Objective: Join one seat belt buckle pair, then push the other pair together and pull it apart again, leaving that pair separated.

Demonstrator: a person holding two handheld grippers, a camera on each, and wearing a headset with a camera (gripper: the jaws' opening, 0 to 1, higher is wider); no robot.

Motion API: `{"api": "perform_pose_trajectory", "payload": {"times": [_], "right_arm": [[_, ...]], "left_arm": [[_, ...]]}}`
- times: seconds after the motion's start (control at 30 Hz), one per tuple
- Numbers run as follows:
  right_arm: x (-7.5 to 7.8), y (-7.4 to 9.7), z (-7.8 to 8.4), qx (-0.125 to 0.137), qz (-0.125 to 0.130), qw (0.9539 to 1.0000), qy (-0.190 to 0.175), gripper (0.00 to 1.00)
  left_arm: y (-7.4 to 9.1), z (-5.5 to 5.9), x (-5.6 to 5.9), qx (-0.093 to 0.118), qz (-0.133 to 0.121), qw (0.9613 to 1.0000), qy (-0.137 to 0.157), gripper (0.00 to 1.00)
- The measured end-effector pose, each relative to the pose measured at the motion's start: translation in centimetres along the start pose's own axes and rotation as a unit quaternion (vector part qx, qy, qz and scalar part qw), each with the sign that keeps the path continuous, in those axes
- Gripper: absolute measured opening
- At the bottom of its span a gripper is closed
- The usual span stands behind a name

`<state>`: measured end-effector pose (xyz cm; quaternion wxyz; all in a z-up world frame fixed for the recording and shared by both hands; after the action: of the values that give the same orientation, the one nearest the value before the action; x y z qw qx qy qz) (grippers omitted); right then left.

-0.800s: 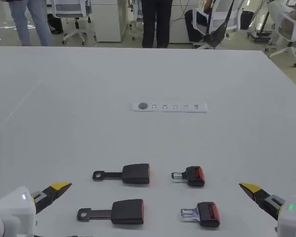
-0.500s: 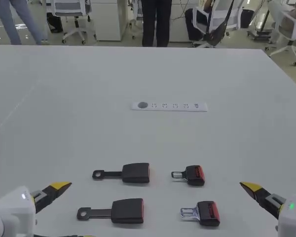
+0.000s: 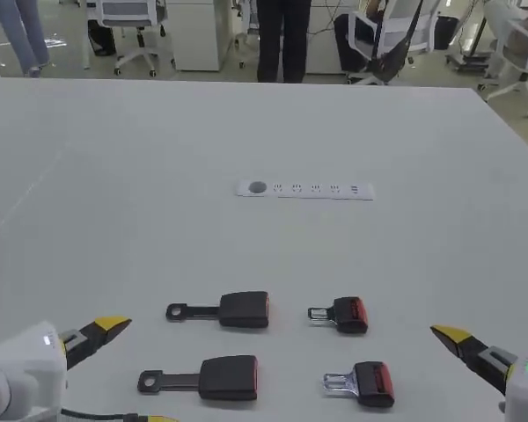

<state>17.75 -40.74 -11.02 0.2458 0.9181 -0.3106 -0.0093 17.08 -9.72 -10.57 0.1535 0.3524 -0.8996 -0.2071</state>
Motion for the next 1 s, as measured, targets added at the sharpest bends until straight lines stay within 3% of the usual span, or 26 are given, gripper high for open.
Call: {"api": "perform_pose_trajectory", "payload": {"times": [0.57, 1.0], "right_arm": [[0.5, -0.9, 0.2, -0.025, -0.05, 0.9974, 0.045, 0.82], [0.2, -2.1, 1.1, -0.062, -0.106, 0.9869, 0.104, 0.61]], "left_arm": [[-2.0, -0.3, -0.1, -0.037, 0.037, 0.9979, -0.038, 0.92], [-4.3, 0.2, 0.3, -0.095, 0.074, 0.9891, -0.084, 0.73]]}}
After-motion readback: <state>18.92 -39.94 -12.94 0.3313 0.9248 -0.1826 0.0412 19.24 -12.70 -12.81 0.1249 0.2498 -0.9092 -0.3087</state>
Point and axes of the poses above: the centre of the closed fingertips' face, and the gripper's own axes: y roughly backward along the fingers, x roughly to its right, z roughly out of its underside, the point moved 4 cm from there along y, roughly backward along the fingers, and after that the axes turned 6 degrees about y, right-handed, at the moved point
